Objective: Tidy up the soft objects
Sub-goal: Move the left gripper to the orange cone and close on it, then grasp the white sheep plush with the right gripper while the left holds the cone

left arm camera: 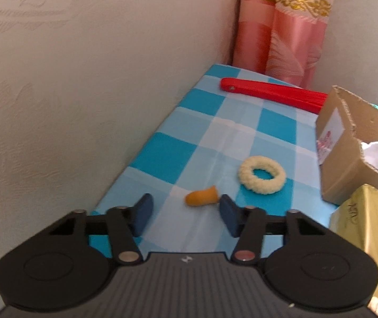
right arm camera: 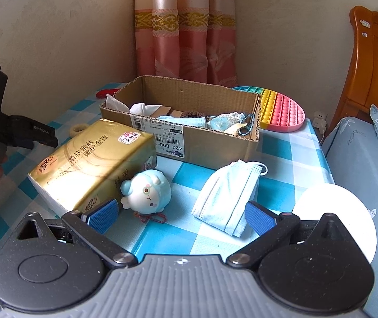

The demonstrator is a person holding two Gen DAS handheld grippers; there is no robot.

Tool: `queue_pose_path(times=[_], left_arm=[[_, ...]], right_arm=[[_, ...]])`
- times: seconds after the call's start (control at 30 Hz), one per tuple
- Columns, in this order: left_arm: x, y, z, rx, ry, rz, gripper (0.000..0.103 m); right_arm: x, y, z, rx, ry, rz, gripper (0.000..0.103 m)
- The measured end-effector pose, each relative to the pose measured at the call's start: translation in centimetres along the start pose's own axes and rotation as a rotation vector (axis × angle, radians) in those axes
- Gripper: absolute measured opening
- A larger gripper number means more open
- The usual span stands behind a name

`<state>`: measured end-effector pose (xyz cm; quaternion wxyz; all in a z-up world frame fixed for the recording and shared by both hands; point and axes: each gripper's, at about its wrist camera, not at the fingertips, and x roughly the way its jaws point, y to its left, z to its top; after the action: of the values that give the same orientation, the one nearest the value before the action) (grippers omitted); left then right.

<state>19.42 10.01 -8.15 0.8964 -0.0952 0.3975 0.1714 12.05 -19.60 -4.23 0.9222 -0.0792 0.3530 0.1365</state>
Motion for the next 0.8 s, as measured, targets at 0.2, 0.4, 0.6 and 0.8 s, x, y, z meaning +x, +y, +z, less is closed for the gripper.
queue_pose_path(times=[0.2, 0.4, 0.6, 0.8], left_arm=[[0.0, -1.1, 0.1, 0.001, -0.02, -0.019, 0.028], [0.2, -1.3, 0.2, 0.004, -0.03, -0.023, 0.028], [0.1, -1.2, 0.0, -0.005, -0.033, -0.022, 0.028], [0.1, -1.2, -0.1, -0.008, -0.035, -0.017, 0.028]], right_arm=[[0.7, -0.1, -0.3, -0.051, 0.024, 0.028, 0.103], [1.4, 0.7, 0.2, -0.232, 0.037, 0.086, 0.095], [3.0, 1.6, 1.2, -0.412, 0.064, 0.141, 0.081], [4.5, 2.1, 1.6, -0.492, 0.093, 0.189, 0.074]])
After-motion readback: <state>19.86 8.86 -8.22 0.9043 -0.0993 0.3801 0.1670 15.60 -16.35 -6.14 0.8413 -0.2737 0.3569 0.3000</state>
